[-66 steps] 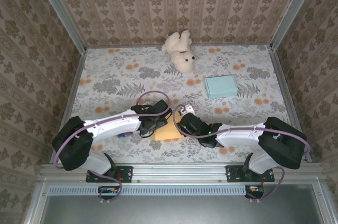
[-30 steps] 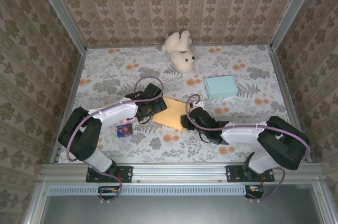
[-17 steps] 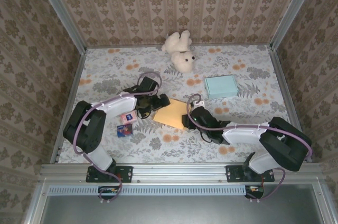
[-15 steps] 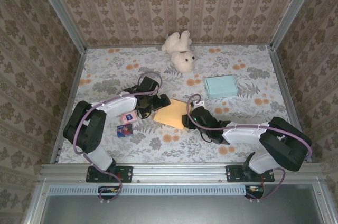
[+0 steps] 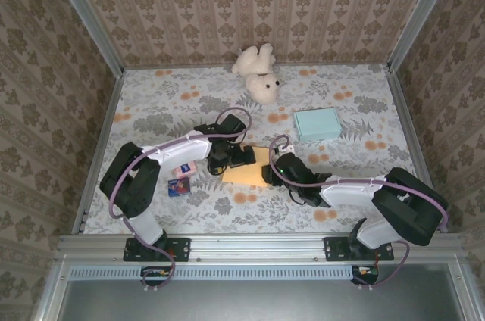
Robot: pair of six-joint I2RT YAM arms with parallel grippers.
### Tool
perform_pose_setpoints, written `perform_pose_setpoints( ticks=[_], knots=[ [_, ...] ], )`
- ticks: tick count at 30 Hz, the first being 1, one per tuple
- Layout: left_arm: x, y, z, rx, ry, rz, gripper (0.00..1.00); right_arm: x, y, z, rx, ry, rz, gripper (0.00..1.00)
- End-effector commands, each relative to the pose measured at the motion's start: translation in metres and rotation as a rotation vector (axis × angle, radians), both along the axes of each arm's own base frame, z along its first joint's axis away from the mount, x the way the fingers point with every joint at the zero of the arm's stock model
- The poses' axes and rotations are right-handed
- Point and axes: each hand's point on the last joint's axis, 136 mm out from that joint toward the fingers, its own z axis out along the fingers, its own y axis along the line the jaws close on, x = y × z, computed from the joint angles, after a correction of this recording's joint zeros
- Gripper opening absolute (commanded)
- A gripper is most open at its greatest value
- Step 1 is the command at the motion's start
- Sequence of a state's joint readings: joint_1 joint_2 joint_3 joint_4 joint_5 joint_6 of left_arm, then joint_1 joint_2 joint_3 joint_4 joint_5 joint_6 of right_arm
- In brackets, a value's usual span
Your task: Fold the paper box
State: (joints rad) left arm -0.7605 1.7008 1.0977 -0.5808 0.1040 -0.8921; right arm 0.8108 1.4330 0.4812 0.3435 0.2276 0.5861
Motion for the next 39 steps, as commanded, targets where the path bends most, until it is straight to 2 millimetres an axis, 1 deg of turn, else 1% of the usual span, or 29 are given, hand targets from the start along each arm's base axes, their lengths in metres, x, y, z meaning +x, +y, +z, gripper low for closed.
perform_pose_setpoints(
  ticks=[1, 5, 9, 10, 13, 15, 18, 21, 23, 27, 31, 34, 36, 39],
  knots=[
    [-0.003, 0.010, 0.003, 0.067, 0.003, -0.010, 1.00, -0.002, 0.000, -0.002, 0.011, 0.004, 0.010, 0.51],
    [-0.012, 0.009, -0.006, 0.052, 0.057, 0.020, 1.00, -0.002, 0.001, -0.002, 0.027, 0.005, 0.006, 0.51],
    [-0.019, 0.017, -0.008, 0.072, 0.115, 0.111, 1.00, -0.002, 0.002, -0.002, 0.039, 0.008, 0.005, 0.51],
    [-0.021, 0.020, -0.007, 0.076, 0.127, 0.148, 1.00, -0.002, 0.002, -0.002, 0.041, 0.008, 0.006, 0.51],
    [-0.023, 0.018, -0.002, 0.028, 0.139, 0.247, 1.00, -0.002, 0.003, -0.004, 0.048, 0.010, 0.004, 0.51],
    [-0.020, 0.013, 0.006, -0.006, 0.124, 0.293, 1.00, -0.001, 0.004, -0.006, 0.052, 0.012, 0.003, 0.51],
    [-0.021, 0.012, 0.016, -0.002, 0.139, 0.355, 1.00, -0.001, 0.006, -0.008, 0.062, 0.016, 0.003, 0.51],
    [-0.026, 0.015, 0.023, 0.029, 0.161, 0.414, 1.00, -0.001, 0.008, -0.010, 0.067, 0.021, 0.004, 0.51],
    [-0.028, 0.021, 0.028, 0.052, 0.166, 0.447, 1.00, -0.001, 0.008, -0.010, 0.071, 0.020, 0.004, 0.51],
    [-0.037, 0.050, 0.038, 0.130, 0.159, 0.562, 1.00, -0.002, 0.008, -0.011, 0.082, 0.018, 0.005, 0.51],
    [-0.046, 0.070, 0.047, 0.123, 0.124, 0.667, 1.00, -0.004, 0.008, -0.010, 0.084, 0.015, 0.008, 0.51],
    [-0.056, 0.076, 0.050, 0.087, 0.081, 0.728, 1.00, -0.003, 0.006, -0.010, 0.084, 0.009, 0.001, 0.51],
    [-0.060, 0.075, 0.050, 0.051, 0.060, 0.741, 1.00, -0.003, 0.007, -0.011, 0.092, 0.006, -0.006, 0.51],
    [-0.056, 0.072, 0.045, 0.018, 0.041, 0.732, 1.00, -0.005, 0.011, -0.013, 0.120, 0.004, -0.015, 0.51]
  ],
)
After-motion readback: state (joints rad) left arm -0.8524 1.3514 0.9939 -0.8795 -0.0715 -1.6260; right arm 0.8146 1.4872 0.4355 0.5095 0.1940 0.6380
